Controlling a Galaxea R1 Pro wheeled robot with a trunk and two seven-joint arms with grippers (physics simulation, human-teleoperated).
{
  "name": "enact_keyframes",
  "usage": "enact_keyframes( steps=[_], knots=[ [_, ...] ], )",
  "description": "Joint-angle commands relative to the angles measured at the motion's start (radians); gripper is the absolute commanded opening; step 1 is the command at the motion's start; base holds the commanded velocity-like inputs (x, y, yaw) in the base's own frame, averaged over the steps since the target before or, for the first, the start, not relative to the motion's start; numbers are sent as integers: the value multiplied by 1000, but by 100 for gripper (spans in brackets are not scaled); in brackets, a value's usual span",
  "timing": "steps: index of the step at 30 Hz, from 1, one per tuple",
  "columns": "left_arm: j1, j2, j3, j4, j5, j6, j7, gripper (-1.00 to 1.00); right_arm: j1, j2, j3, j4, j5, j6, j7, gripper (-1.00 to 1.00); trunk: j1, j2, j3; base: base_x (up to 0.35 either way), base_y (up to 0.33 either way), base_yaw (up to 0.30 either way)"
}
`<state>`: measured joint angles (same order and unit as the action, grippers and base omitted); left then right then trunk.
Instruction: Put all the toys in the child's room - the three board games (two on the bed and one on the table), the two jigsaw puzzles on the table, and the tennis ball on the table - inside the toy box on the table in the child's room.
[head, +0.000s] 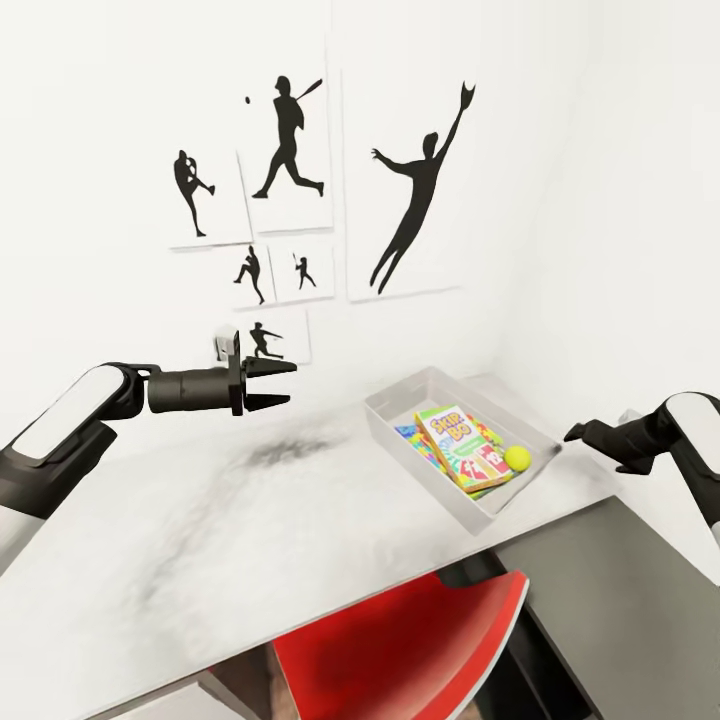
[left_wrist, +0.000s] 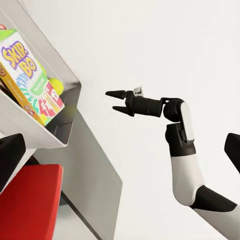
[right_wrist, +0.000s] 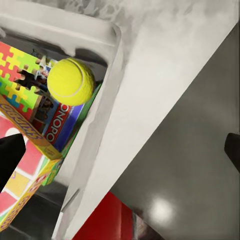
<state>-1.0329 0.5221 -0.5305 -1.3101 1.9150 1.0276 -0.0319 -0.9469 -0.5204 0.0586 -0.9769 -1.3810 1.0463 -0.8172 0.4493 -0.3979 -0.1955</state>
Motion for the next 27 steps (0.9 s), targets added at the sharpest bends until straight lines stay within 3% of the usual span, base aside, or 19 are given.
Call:
enact_keyframes(
  steps=[1, 7, 11, 14, 19, 21, 27],
  knots=[
    [-1, 1, -2, 0, -1, 0, -3, 100, 0, -1, 3, 0, -10, 1, -8, 100, 1, -2, -1, 0, 0, -75],
    [1, 2, -2, 0, -1, 1, -3, 100, 11, -13, 1, 5, -10, 1, 65, 100, 1, -2, 9, 0, 0, -76],
    [9, 6, -1, 0, -1, 3, -3, 100, 22, -65, 3, 14, -10, 1, 219, 100, 1, -2, 15, 0, 0, -77],
    [20, 26, -2, 0, 1, 2, -5, 100, 63, -96, 2, 20, -11, 1, 357, 100, 1, -2, 20, 0, 0, -77],
    [52, 66, -2, 0, 8, 1, -8, 100, 146, -119, 1, 13, -16, 1, 464, 100, 1, -2, 28, 0, 0, -77],
    [73, 84, -2, 0, 10, 0, -14, 100, 186, -123, 1, -27, -33, 1, 516, 100, 1, -2, 31, 0, 0, -77],
    [104, 119, -3, 0, 11, 0, -50, 100, 301, -125, 0, -211, -78, 1, 551, 100, 1, -2, 41, -105, 0, -63]
  ],
)
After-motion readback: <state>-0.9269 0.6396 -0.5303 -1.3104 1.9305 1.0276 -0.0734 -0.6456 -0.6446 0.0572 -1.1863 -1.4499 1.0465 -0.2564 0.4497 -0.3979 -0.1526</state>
